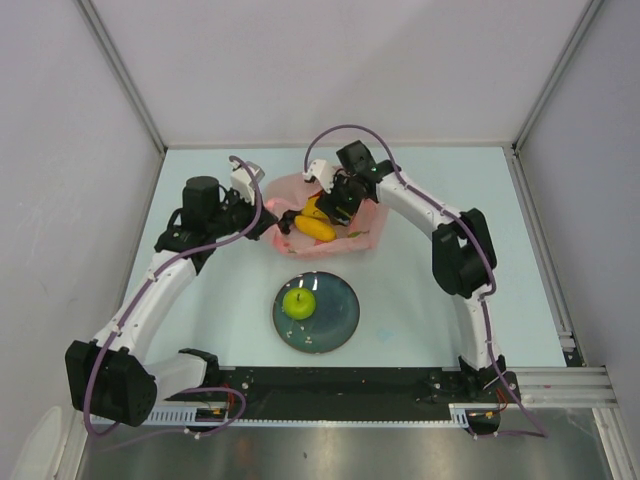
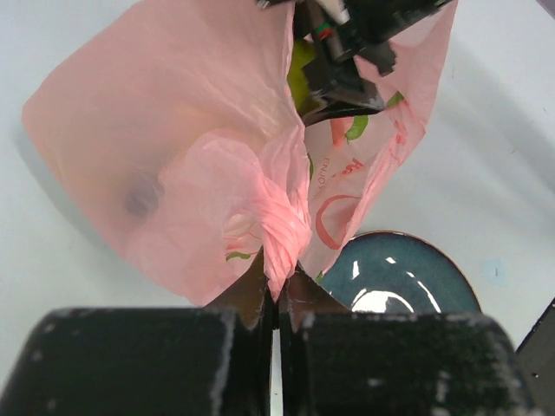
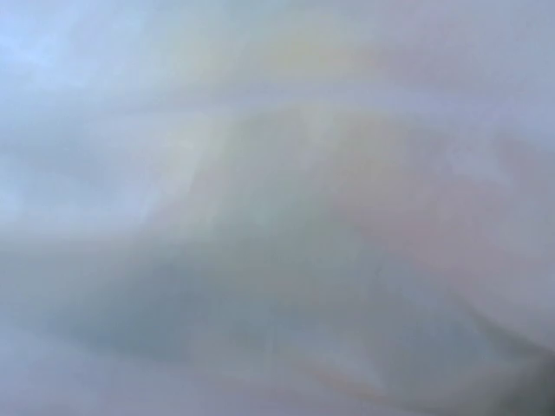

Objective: Take the fake fruits out of the plastic bag

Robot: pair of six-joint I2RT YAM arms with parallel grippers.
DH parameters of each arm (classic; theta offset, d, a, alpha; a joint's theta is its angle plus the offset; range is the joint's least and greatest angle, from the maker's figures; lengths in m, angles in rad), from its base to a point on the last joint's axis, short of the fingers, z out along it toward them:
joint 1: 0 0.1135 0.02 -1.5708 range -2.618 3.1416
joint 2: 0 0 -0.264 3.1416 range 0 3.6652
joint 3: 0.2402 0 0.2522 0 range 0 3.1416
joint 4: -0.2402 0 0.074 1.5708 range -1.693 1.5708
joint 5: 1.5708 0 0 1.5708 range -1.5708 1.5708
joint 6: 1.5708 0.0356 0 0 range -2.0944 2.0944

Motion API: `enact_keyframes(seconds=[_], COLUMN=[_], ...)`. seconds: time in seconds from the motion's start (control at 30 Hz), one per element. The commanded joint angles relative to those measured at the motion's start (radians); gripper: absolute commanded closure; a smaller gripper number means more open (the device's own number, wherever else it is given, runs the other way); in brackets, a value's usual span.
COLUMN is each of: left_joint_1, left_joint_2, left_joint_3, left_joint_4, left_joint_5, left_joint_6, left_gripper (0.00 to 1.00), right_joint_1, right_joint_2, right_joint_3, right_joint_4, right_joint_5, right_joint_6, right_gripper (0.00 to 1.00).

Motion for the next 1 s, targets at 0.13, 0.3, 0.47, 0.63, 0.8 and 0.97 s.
enact_keyframes(seconds=[0.13, 0.3, 0.47, 0.63, 0.8, 0.97], left_joint_1=[0.01, 0.01, 0.01, 0.009, 0.009, 0.009], left_joint_2=[-0.022, -0.008, 0.018, 0.039, 0.033, 0.026], left_joint_3=[0.001, -0.01, 0.021, 0.041, 0.027, 0.023], left_joint_4=[0.042, 0.062, 0.061, 0.061, 0.073, 0.058], left_joint_5=[0.017, 0.031, 0.042, 0.048, 0.052, 0.051], left_joint_6=[-0.025, -0.057, -0.071, -0.085, -0.094, -0.091], left_gripper=[1.0, 1.0, 1.0, 1.0, 1.0, 1.0], right_joint_1=[0.022, 0.046, 0.1, 0.159, 0.168, 0.201], right_joint_2=[-0.299, -0.505, -0.585, -0.618, -0.566, -0.475], right_joint_3=[-0.163, -0.335, -0.505, -0.629, -0.669, -0.683], right_joint_4=[0.031, 0.049, 0.035, 0.097, 0.144, 0.225], right_joint_5=[-0.153, -0.249, -0.297, -0.294, -0.292, -0.297], right_joint_6=[0.15, 0.169, 0.202, 0.265, 0.349, 0.454], right_gripper=[0.63, 0.63, 0.64, 0.63, 0.63, 0.63])
